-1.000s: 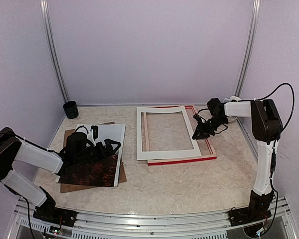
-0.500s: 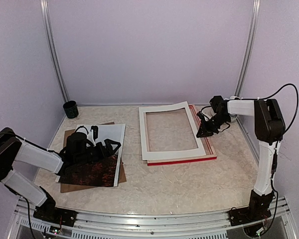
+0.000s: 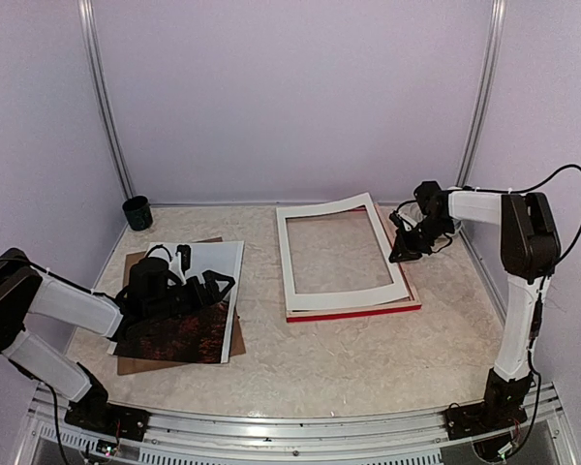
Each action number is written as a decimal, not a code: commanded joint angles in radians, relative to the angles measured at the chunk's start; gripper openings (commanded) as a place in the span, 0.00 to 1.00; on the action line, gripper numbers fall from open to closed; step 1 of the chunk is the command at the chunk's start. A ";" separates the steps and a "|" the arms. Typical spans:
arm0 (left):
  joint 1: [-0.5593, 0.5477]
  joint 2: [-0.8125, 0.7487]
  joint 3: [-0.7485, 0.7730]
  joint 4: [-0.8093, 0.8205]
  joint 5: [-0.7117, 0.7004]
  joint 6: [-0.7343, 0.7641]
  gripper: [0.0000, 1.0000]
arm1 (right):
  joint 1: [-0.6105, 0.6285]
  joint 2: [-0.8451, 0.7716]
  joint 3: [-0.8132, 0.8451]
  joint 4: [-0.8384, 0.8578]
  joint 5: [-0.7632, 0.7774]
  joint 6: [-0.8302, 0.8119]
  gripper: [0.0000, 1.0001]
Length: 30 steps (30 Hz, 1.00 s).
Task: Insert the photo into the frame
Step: Place the mat board on the glass panel.
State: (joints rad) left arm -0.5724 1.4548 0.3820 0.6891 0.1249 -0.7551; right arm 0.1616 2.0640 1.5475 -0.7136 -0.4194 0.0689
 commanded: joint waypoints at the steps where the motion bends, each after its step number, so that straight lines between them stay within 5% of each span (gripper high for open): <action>1: 0.008 0.001 -0.009 0.032 0.011 0.006 0.99 | -0.010 -0.047 -0.004 -0.020 0.043 -0.023 0.10; 30: 0.008 0.009 0.003 0.029 0.023 0.007 0.99 | -0.011 -0.092 -0.058 -0.015 0.104 -0.049 0.10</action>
State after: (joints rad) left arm -0.5720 1.4548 0.3820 0.6891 0.1318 -0.7547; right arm 0.1612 2.0163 1.5097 -0.7212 -0.3275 0.0368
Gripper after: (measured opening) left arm 0.989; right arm 0.103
